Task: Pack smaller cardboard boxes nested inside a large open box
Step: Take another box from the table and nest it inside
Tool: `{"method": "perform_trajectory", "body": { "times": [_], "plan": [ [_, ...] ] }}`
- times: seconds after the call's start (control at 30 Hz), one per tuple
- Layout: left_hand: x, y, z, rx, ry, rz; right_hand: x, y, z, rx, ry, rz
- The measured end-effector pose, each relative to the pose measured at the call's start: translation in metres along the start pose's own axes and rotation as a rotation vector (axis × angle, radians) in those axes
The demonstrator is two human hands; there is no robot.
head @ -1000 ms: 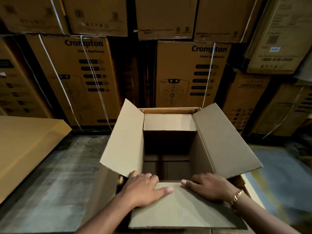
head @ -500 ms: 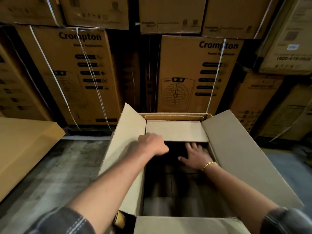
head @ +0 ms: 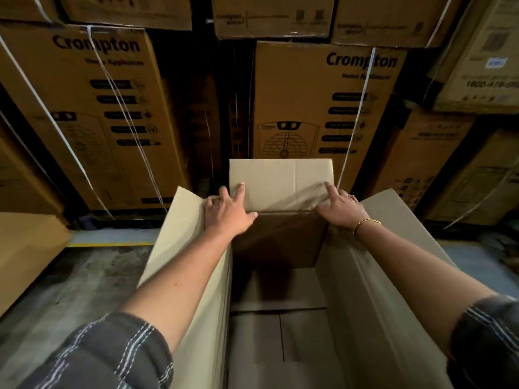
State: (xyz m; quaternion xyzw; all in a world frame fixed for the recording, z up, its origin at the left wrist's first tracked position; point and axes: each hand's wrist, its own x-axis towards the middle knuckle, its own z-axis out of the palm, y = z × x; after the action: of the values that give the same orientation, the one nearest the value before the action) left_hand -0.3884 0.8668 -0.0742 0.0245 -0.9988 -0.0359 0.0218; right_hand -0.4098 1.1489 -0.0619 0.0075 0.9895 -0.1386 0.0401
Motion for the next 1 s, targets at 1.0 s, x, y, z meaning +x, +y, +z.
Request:
{"method": "perform_trajectory", "body": {
  "times": [1.0],
  "plan": [
    [-0.030,-0.006,-0.001,0.363,-0.057,0.156,-0.034,0.012,0.000,-0.392,-0.054,-0.210]
  ]
}}
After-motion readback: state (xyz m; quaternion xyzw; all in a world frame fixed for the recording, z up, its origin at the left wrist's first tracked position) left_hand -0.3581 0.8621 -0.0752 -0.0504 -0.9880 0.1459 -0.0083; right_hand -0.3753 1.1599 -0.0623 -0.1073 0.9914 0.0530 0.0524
